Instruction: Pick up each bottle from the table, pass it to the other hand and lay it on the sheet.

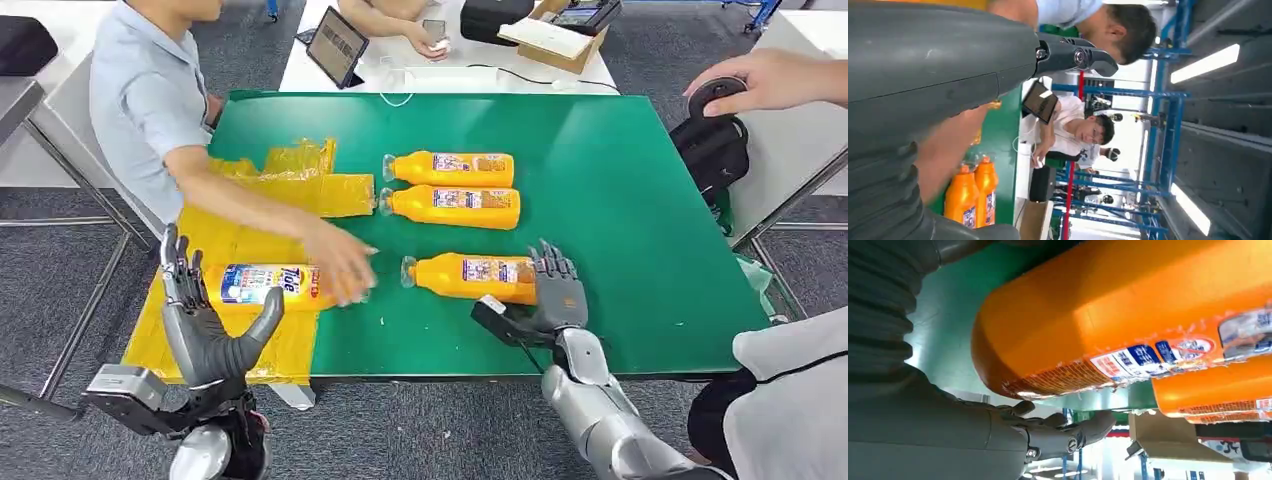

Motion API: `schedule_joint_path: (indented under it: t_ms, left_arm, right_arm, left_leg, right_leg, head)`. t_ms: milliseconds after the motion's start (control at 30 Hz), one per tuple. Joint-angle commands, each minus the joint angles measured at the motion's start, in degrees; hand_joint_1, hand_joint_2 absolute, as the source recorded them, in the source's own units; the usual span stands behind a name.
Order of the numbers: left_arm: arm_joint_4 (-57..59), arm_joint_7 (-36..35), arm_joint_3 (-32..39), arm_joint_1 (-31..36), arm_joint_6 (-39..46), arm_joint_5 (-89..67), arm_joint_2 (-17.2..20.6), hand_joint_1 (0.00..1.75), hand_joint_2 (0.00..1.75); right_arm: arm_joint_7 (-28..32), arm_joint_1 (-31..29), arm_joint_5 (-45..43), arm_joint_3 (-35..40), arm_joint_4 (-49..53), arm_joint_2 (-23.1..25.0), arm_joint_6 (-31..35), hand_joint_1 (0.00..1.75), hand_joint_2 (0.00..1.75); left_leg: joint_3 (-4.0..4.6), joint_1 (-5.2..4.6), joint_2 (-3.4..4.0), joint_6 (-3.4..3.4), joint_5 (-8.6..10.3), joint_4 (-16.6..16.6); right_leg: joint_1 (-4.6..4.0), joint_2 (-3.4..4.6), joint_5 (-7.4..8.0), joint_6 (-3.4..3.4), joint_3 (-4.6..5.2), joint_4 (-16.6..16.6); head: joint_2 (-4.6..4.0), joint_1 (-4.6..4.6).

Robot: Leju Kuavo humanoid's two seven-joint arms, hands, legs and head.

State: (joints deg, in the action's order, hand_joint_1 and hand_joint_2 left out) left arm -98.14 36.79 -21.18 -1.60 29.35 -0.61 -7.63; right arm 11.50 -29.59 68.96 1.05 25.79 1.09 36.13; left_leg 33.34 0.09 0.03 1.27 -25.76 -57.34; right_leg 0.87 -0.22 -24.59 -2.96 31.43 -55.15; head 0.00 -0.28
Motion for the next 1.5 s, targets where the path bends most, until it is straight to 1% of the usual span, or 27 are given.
schedule_joint_path:
  t_ms: [33, 100, 167, 233, 267, 300, 333, 433, 467, 533, 700, 867, 900, 933, 967, 1000, 1033, 1100, 1133, 1167, 1200, 1233, 1300, 1333, 1400, 1433, 1500]
  left_arm:
    - [1.2, -0.6, -3.46, 2.18, -0.64, 0.22, 2.74, 0.0, 1.75]
    - [1.93, -0.68, -3.82, 3.02, -0.82, 0.25, 2.61, 0.0, 1.75]
    - [2.54, -1.38, -4.42, 3.87, -1.93, 0.93, 2.74, 0.0, 1.75]
    - [3.14, -2.08, -4.8, 4.92, -3.35, 1.99, 2.87, 0.0, 1.75]
    - [3.54, -2.31, -5.12, 5.56, -4.22, 2.38, 3.0, 0.0, 1.75]
    - [3.84, -2.8, -5.38, 6.2, -5.49, 3.62, 3.09, 0.0, 1.75]
    - [4.9, -3.79, -5.69, 7.5, -7.01, 4.87, 3.0, 0.0, 1.75]
    - [7.58, -4.81, -6.29, 9.38, -7.32, 4.85, 2.37, 0.0, 1.75]
    - [8.68, -5.76, -6.68, 9.98, -7.66, 5.01, 2.31, 0.0, 1.75]
    - [9.71, -5.98, -7.01, 10.42, -7.85, 5.02, 2.25, 0.0, 1.75]
    - [10.81, -7.0, -8.02, 11.18, -8.8, 4.93, 2.43, 0.0, 1.75]
    - [8.72, -6.85, -7.97, 9.15, -9.62, 5.03, 4.05, 0.0, 1.75]
    - [7.33, -7.09, -7.31, 7.62, -10.11, 4.74, 4.34, 0.0, 1.75]
    - [7.25, -7.08, -7.28, 7.28, -10.13, 4.7, 4.45, 0.0, 1.75]
    - [6.84, -7.23, -6.71, 6.4, -10.13, 4.16, 4.2, 0.0, 1.75]
    - [6.9, -7.32, -6.13, 5.65, -10.05, 3.88, 3.74, 0.0, 1.75]
    - [7.04, -7.3, -6.16, 5.41, -10.04, 3.88, 3.73, 0.0, 1.75]
    - [7.49, -7.47, -4.27, 3.38, -9.33, 3.92, 2.08, 0.0, 1.75]
    - [7.78, -7.42, -3.99, 2.58, -9.17, 4.06, 1.82, 0.0, 1.75]
    - [7.92, -7.33, -2.83, 1.26, -8.38, 4.63, 0.95, 0.0, 1.75]
    - [8.0, -7.14, -2.03, 0.12, -7.76, 5.1, 0.4, 0.0, 1.75]
    - [7.97, -6.82, -1.98, -0.23, -7.77, 5.17, 0.44, 0.0, 1.75]
    - [8.64, -5.68, 0.83, -3.19, -3.92, 5.87, -1.62, 0.0, 1.75]
    - [8.87, -5.38, 0.85, -3.6, -3.59, 5.98, -1.53, 0.0, 1.75]
    - [10.11, -6.95, 1.57, -5.79, -2.86, 8.68, -1.73, 0.0, 1.75]
    - [10.3, -6.46, 1.33, -6.5, -3.0, 9.25, -1.34, 0.0, 1.75]
    - [11.28, -8.05, 0.58, -7.41, -4.04, 10.84, -0.73, 0.0, 1.75]
  right_arm:
    - [-0.92, -2.01, 0.54, 2.83, -5.4, 0.06, -0.53, 0.0, 1.75]
    - [-3.22, -3.23, 0.96, 3.44, -6.28, -0.31, -2.04, 0.0, 1.75]
    - [-5.65, -4.72, 1.15, 4.22, -7.5, -0.87, -6.69, 0.0, 1.75]
    - [-6.4, -6.12, 0.04, 4.2, -8.08, -1.57, -11.16, 0.0, 1.75]
    - [-7.32, -6.89, 0.63, 5.04, -8.7, -2.01, -12.82, 0.03, 1.75]
    - [-6.76, -7.42, 0.58, 5.26, -8.89, -2.26, -13.15, 1.05, 1.75]
    - [-6.38, -8.32, -0.1, 5.04, -9.8, -2.49, -15.47, 1.29, 1.75]
    - [-5.8, -8.97, -1.98, 3.74, -10.64, -2.29, -19.01, 1.68, 1.75]
    - [-5.57, -8.86, -3.26, 2.75, -10.93, -2.29, -20.6, 1.71, 1.75]
    - [-5.23, -8.43, -3.01, 3.18, -10.99, -2.41, -20.91, 1.75, 1.75]
    - [-5.3, -7.45, -3.33, 2.62, -11.92, -2.36, -24.16, 1.75, 1.75]
    - [-4.97, -5.74, -3.49, 2.77, -11.65, -1.27, -24.74, 1.75, 1.75]
    - [-2.13, -4.6, -6.1, 0.9, -10.83, -0.49, -25.4, 1.75, 1.75]
    - [-1.98, -4.21, -6.19, 0.86, -10.8, -0.32, -25.06, 1.75, 1.75]
    - [2.87, -3.33, -11.94, -3.57, -10.01, 0.8, -26.53, 1.75, 1.75]
    - [6.46, -2.47, -14.93, -5.49, -9.34, 1.64, -26.44, 1.75, 1.75]
    - [6.54, -2.13, -14.97, -5.47, -9.27, 1.99, -26.06, 1.75, 1.75]
    - [13.68, -0.44, -19.37, -7.13, -7.28, 4.04, -23.67, 1.75, 1.75]
    - [14.65, 0.14, -20.61, -7.69, -6.77, 5.06, -23.2, 1.75, 1.75]
    - [18.65, 1.26, -24.92, -9.67, -4.74, 6.59, -23.68, 1.75, 1.75]
    - [20.38, 2.12, -27.02, -10.26, -3.45, 7.75, -23.34, 1.75, 1.75]
    - [20.33, 2.33, -27.03, -10.1, -3.27, 8.11, -23.02, 1.75, 1.75]
    - [24.66, 5.96, -36.33, -11.77, 3.98, 11.42, -24.06, 1.75, 1.75]
    - [23.65, 7.05, -37.52, -10.01, 5.98, 11.64, -23.94, 1.75, 1.75]
    - [23.08, 11.99, -46.77, -7.52, 15.71, 13.48, -23.91, 1.75, 1.75]
    - [21.16, 13.8, -48.76, -4.48, 19.09, 13.07, -23.35, 1.75, 1.75]
    - [20.53, 16.8, -54.53, -0.65, 25.28, 12.6, -22.04, 1.75, 1.75]
  left_leg:
    - [-0.06, 0.03, 0.0, -0.07, -0.01, 0.02]
    - [-0.08, 0.03, 0.0, -0.08, -0.01, 0.01]
    - [-0.06, 0.02, 0.0, -0.11, -0.01, -0.01]
    - [-0.03, 0.01, 0.0, -0.07, 0.02, -0.02]
    - [-0.02, 0.0, -0.01, -0.09, 0.02, -0.05]
    - [-0.02, 0.0, -0.04, -0.09, 0.03, -0.05]
    - [-0.04, -0.01, -0.05, -0.07, 0.06, -0.02]
    - [-0.01, 0.01, -0.15, -0.05, 0.11, -0.06]
    - [-0.09, -0.02, -0.17, -0.01, 0.12, 0.01]
    - [-0.14, 0.02, -0.18, 0.04, 0.16, 0.03]
    - [-0.29, 0.03, -0.23, 0.04, 0.16, 0.06]
    - [-0.41, 0.07, -0.18, 0.0, 0.13, 0.11]
    - [-0.43, 0.07, -0.14, 0.01, 0.12, 0.1]
    - [-0.43, 0.07, -0.09, 0.03, 0.1, 0.09]
    - [-0.44, 0.07, -0.07, 0.04, 0.09, 0.1]
    - [-0.48, 0.09, -0.12, 0.0, 0.13, 0.17]
    - [-0.51, 0.09, -0.1, 0.01, 0.11, 0.16]
    - [-0.53, 0.1, 0.03, 0.03, 0.05, 0.1]
    - [-0.56, 0.12, 0.03, -0.01, 0.07, 0.16]
    - [-0.64, 0.12, 0.19, -0.01, 0.0, 0.16]
    - [-0.62, 0.09, 0.24, 0.0, -0.01, 0.13]
    - [-0.67, 0.11, 0.37, -0.07, -0.02, 0.19]
    - [-0.64, 0.1, 0.42, -0.11, -0.01, 0.16]
    - [-0.62, 0.13, 0.43, -0.1, -0.02, 0.14]
    - [-0.58, 0.15, 0.38, -0.11, -0.03, 0.15]
    - [-0.6, 0.16, 0.42, -0.08, -0.05, 0.15]
    - [-0.49, 0.13, 0.37, -0.04, -0.05, 0.11]
  right_leg:
    - [-0.03, 0.01, -0.01, 0.11, -0.06, 0.0]
    - [-0.04, 0.01, -0.02, 0.12, -0.06, -0.01]
    - [-0.03, 0.01, -0.03, 0.17, -0.03, -0.07]
    - [-0.01, 0.0, 0.0, 0.12, 0.01, -0.07]
    - [-0.02, -0.01, -0.01, 0.16, 0.01, -0.09]
    - [-0.02, -0.03, 0.0, 0.17, 0.01, -0.09]
    - [0.0, -0.06, 0.02, 0.12, 0.0, -0.07]
    - [-0.02, -0.16, 0.05, 0.11, 0.0, -0.07]
    - [0.02, -0.17, 0.04, 0.08, -0.06, -0.02]
    - [-0.02, -0.16, 0.08, 0.04, -0.16, 0.04]
    - [-0.03, -0.21, 0.08, 0.01, -0.34, 0.12]
    - [-0.07, -0.16, 0.08, 0.06, -0.43, 0.17]
    - [-0.07, -0.13, 0.09, 0.05, -0.44, 0.18]
    - [-0.07, -0.08, 0.08, 0.01, -0.42, 0.16]
    - [-0.07, -0.06, 0.09, -0.01, -0.43, 0.17]
    - [-0.1, -0.11, 0.1, 0.06, -0.5, 0.23]
    - [-0.09, -0.08, 0.09, 0.05, -0.51, 0.23]
    - [-0.1, 0.03, 0.08, 0.01, -0.51, 0.17]
    - [-0.13, 0.03, 0.1, 0.07, -0.54, 0.22]
    - [-0.13, 0.2, 0.11, 0.05, -0.55, 0.22]
    - [-0.1, 0.28, 0.09, 0.02, -0.54, 0.16]
    - [-0.13, 0.38, 0.12, 0.1, -0.52, 0.2]
    - [-0.13, 0.39, 0.1, 0.11, -0.46, 0.14]
    - [-0.15, 0.4, 0.1, 0.09, -0.41, 0.13]
    - [-0.17, 0.35, 0.07, 0.11, -0.38, 0.13]
    - [-0.17, 0.38, 0.06, 0.08, -0.4, 0.14]
    - [-0.12, 0.34, 0.03, 0.02, -0.33, 0.08]
  head:
    - [0.0, 0.0]
    - [0.0, 0.0]
    - [0.0, 0.0]
    - [0.0, 0.0]
    - [0.0, 0.0]
    - [0.0, 0.0]
    - [0.0, 0.0]
    - [0.0, 0.0]
    - [0.0, 0.0]
    - [0.0, 0.02]
    - [0.0, 0.0]
    - [0.0, 0.0]
    - [0.0, 0.02]
    - [0.0, 0.0]
    - [0.0, 0.0]
    - [0.0, 0.02]
    - [0.0, 0.0]
    - [0.0, 0.02]
    - [0.0, 0.02]
    - [0.0, 0.02]
    - [0.0, 0.02]
    - [0.0, 0.02]
    - [0.0, 0.0]
    - [0.0, 0.0]
    - [0.0, 0.0]
    - [0.0, 0.02]
    - [0.0, 0.0]
